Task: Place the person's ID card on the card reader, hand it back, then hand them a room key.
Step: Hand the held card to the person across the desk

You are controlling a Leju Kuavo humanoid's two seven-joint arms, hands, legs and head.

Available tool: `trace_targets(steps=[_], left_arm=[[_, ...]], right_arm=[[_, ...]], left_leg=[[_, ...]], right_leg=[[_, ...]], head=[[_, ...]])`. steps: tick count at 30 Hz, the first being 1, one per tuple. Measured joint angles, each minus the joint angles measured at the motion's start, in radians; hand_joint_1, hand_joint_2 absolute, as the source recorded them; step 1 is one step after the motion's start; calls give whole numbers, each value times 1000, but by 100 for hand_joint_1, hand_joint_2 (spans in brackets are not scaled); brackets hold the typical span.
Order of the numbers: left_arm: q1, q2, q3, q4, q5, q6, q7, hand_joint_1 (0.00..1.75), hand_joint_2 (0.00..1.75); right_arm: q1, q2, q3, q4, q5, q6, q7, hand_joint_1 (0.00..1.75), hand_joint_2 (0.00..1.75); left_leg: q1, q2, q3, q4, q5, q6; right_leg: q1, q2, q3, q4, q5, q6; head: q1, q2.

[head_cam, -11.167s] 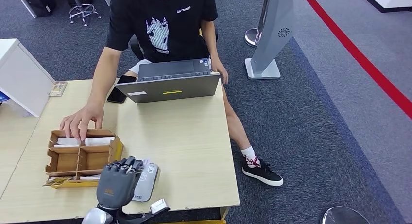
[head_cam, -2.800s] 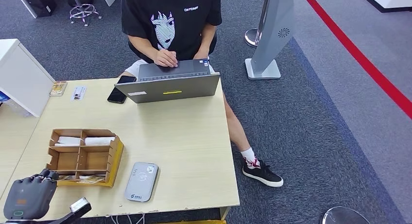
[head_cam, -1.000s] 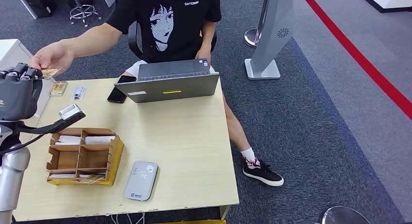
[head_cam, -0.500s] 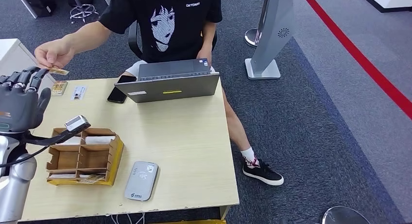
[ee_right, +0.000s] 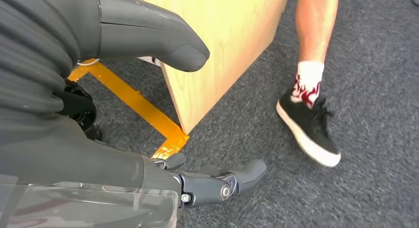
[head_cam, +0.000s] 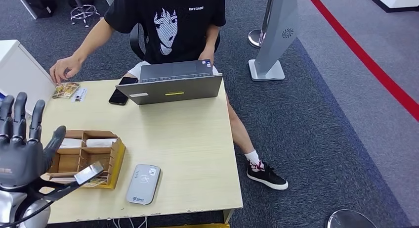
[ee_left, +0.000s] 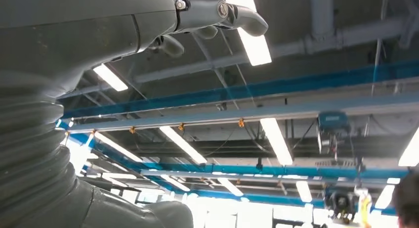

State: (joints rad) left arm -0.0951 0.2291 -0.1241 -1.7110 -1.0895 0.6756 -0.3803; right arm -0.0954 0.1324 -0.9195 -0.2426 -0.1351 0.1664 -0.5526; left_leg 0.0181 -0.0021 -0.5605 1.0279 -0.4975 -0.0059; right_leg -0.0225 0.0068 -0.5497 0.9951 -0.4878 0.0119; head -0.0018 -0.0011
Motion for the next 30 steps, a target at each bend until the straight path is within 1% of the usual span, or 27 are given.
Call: trace_targets(steps=[2, 5, 7, 11, 13, 14, 16, 18, 21, 22, 23, 27, 28, 30], left_arm=[[77, -20, 3, -62, 39, 8, -38, 0, 175], [225, -65, 4, -151, 76, 15, -102, 0, 175], [303, -96, 4, -192, 84, 16, -126, 0, 175], [396, -156, 15, -224, 147, 16, -138, 0, 175], [435, -200, 34, -213, 244, -7, -160, 0, 175], [451, -225, 50, -198, 318, -42, -185, 0, 175], [468, -278, 106, -151, 477, -153, -248, 0, 175], [470, -337, 196, -90, 587, -272, -295, 0, 175], [457, -402, 354, 22, 691, -435, -311, 0, 175], [455, -416, 399, 54, 713, -468, -313, 0, 175], [453, -428, 435, 78, 724, -482, -314, 0, 175], [441, -459, 525, 145, 747, -516, -317, 0, 175], [432, -465, 548, 167, 768, -550, -317, 0, 175], [399, -477, 619, 231, 842, -671, -317, 0, 175]], right_arm=[[9, -1, -9, 0, -10, 2, -5, 0, 175], [24, -2, -29, 0, -23, 1, -11, 0, 175], [31, -2, -41, 0, -28, -1, -13, 0, 175], [32, -2, -61, 0, -37, -32, -10, 0, 175], [33, -2, -72, 0, -38, -64, -3, 0, 175], [34, -2, -77, 0, -38, -82, 3, 0, 175], [34, 0, -88, 0, -36, -118, 16, 0, 175], [34, 3, -98, 1, -33, -156, 34, 0, 175], [34, 13, -109, 4, -25, -215, 65, 0, 175], [35, 16, -112, 5, -23, -227, 71, 0, 175], [36, 19, -114, 6, -22, -232, 73, 0, 175], [35, 26, -118, 8, -19, -246, 84, 0, 175], [35, 27, -119, 9, -17, -257, 93, 0, 175], [34, 31, -119, 10, -12, -289, 116, 0, 175]], left_leg=[[0, 0, 0, 0, -1, 0], [0, 2, 0, 0, -3, 1], [0, 1, 0, 0, -3, 2], [-1, 1, 1, 0, -5, 2], [-1, 1, 1, 0, -5, 2], [-1, 1, 1, 0, -5, 2], [-1, 0, 1, 0, -5, 2], [0, 1, 2, 0, -5, 2], [0, 1, 2, 0, -5, 2], [0, 1, 2, 0, -5, 2], [0, 1, 2, 0, -5, 2], [0, 1, 2, 0, -5, 2], [0, 0, 2, 0, -5, 2], [0, 0, 2, 0, -5, 2]], right_leg=[[0, 0, 0, 0, 0, 0], [0, 2, 0, -1, -2, 1], [0, 1, 0, -1, -3, 2], [0, 0, 1, -1, -3, 3], [0, 0, 2, -1, -4, 3], [0, 0, 2, -1, -4, 3], [0, -1, 2, -1, -4, 3], [0, 0, 2, -1, -4, 3], [0, 0, 2, -1, -4, 3], [0, 1, 2, -1, -4, 3], [0, 1, 2, -1, -4, 3], [0, 0, 3, -1, -4, 2], [0, -1, 3, -1, -4, 2], [0, -1, 4, -1, -4, 2]], head=[[0, 0], [0, 0], [0, 0], [0, 0], [-1, 0], [-1, 0], [-1, 0], [0, 0], [0, 0], [0, 0], [-1, 0], [0, 0], [0, 0], [1, 0]])
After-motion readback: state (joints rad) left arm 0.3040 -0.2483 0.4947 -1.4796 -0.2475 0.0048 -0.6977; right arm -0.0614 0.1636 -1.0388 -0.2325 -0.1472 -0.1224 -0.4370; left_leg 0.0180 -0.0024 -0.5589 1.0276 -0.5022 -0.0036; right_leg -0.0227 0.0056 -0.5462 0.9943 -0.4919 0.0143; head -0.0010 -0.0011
